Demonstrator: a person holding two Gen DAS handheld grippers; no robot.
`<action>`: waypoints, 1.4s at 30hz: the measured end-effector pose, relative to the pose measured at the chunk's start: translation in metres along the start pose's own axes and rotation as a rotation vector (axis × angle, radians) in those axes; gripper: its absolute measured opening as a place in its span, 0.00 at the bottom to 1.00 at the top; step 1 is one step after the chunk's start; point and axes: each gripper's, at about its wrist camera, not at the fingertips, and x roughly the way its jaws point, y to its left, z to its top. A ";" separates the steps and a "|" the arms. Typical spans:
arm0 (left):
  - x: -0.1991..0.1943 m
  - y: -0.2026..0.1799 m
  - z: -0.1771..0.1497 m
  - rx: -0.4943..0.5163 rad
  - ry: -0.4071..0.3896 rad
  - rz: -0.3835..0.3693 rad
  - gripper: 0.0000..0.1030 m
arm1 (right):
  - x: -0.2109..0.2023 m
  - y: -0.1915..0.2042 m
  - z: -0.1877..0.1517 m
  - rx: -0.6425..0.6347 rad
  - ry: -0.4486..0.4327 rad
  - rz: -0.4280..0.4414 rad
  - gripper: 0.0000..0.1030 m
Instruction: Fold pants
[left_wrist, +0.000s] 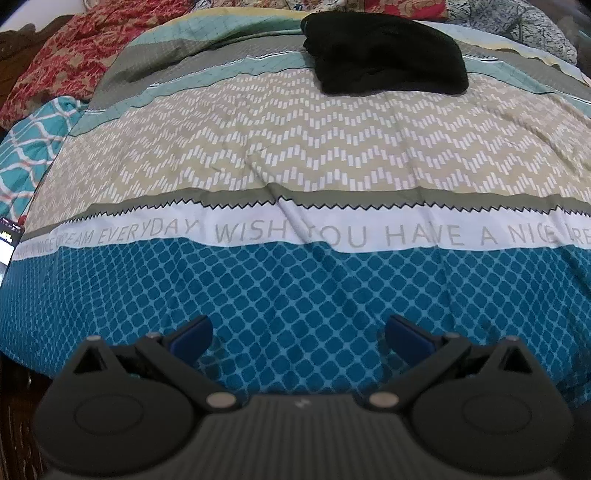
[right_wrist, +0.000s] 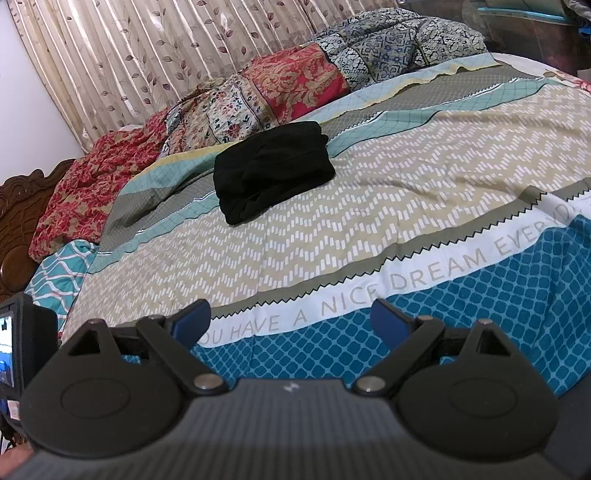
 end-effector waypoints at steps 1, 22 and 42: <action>-0.001 -0.001 0.000 0.003 -0.003 -0.002 1.00 | 0.000 0.000 0.000 -0.001 -0.001 -0.001 0.92; -0.018 -0.006 0.002 0.042 -0.089 -0.012 1.00 | -0.012 -0.001 0.004 -0.014 -0.121 -0.036 0.92; -0.016 -0.008 -0.001 0.055 -0.067 -0.012 1.00 | -0.012 -0.002 0.005 -0.010 -0.130 -0.040 0.92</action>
